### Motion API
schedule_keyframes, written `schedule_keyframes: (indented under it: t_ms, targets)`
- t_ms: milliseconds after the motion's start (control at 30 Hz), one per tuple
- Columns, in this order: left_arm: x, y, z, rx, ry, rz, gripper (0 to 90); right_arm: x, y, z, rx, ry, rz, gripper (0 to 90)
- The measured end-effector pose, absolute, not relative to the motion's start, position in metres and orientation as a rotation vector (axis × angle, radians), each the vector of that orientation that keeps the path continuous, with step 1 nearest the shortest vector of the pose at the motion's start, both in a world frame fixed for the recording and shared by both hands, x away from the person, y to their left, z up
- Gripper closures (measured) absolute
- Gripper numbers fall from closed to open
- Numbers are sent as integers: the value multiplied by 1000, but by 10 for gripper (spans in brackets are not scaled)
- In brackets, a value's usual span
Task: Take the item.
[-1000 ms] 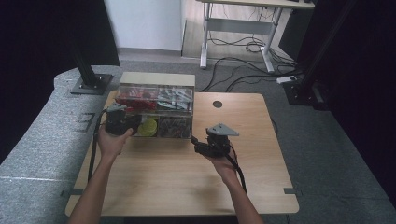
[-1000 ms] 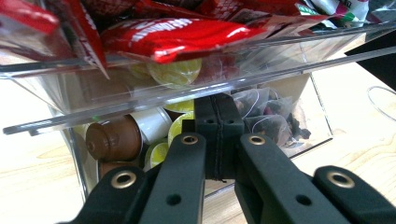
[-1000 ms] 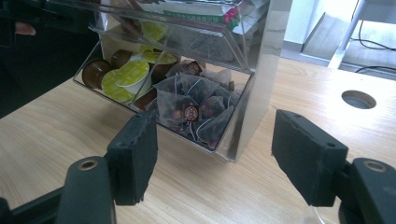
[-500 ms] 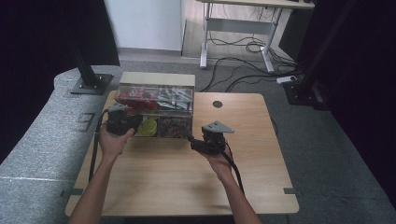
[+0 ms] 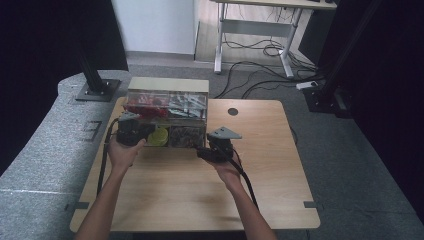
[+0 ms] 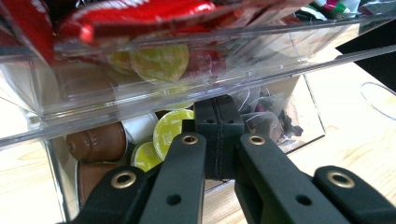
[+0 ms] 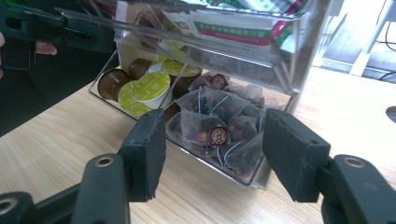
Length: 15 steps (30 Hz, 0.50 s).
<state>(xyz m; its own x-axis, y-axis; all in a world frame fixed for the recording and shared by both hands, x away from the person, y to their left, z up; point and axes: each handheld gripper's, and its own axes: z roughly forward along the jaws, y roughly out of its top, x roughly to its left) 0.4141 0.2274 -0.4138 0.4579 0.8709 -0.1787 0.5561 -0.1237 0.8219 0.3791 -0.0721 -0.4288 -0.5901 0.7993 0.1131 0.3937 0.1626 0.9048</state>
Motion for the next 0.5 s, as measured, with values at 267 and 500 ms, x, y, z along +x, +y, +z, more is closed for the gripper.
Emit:
schedule_keyframes:
  t_ms: [267, 500]
  targets:
    - [414, 226, -414, 1803, 1213, 432, 900, 387, -60, -440, 1129, 2074, 1402, 442]
    - [414, 227, -414, 1803, 1213, 433, 900, 393, -50, -448, 1124, 2092, 1399, 472]
